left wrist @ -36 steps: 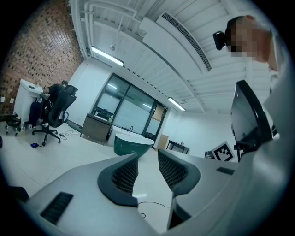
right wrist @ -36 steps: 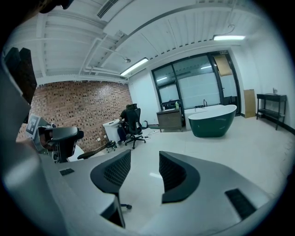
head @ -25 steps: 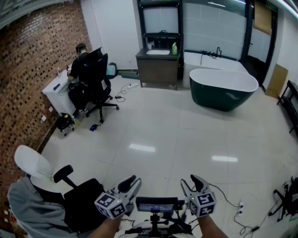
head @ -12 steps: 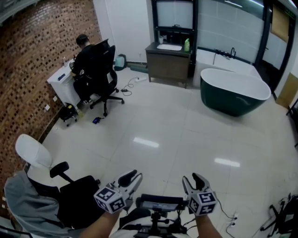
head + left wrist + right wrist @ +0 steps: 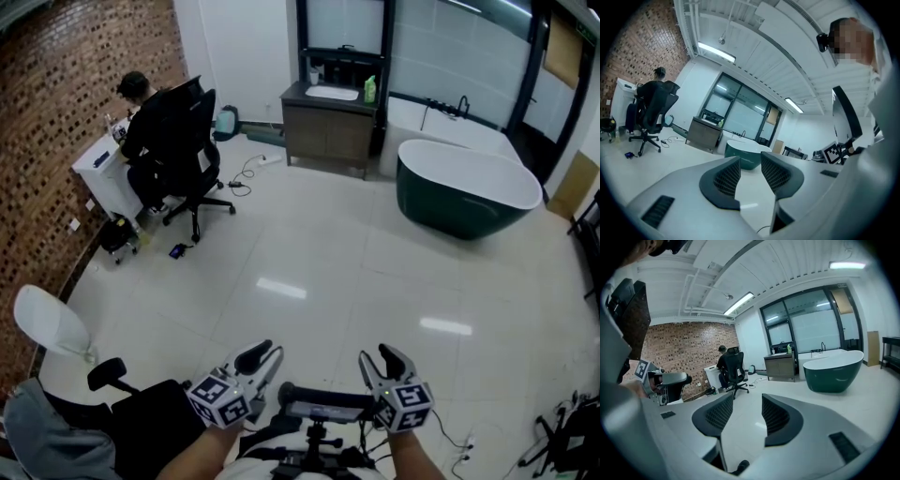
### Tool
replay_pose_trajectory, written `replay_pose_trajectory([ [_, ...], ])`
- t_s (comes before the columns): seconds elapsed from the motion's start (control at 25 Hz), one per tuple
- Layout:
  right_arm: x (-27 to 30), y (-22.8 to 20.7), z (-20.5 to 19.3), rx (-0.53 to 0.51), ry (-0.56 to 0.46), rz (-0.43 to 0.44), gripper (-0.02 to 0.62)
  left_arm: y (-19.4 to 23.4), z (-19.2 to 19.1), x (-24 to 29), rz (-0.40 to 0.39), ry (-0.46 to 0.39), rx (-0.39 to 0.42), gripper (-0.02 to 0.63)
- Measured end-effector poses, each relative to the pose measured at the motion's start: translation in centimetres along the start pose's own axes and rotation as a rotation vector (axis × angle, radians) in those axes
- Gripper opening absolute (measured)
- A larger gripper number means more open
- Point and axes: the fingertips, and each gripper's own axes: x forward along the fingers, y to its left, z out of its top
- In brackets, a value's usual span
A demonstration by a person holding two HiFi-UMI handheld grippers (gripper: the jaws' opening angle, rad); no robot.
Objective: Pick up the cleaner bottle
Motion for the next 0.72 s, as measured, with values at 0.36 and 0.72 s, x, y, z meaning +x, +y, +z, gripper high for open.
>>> replay_pose_trajectory([
  [0.36, 9.0, 0.9, 5.2, 0.002, -0.01, -0.048, 0.199, 8.4, 4.5, 4.3, -0.058, 0.028, 0.013, 0.129],
  [0.72, 14.0, -0.1, 7.9, -0.004, -0.009, -0.082, 0.199, 12.8, 6.0, 7.5, -0.088, 0.038, -0.018, 0.129],
])
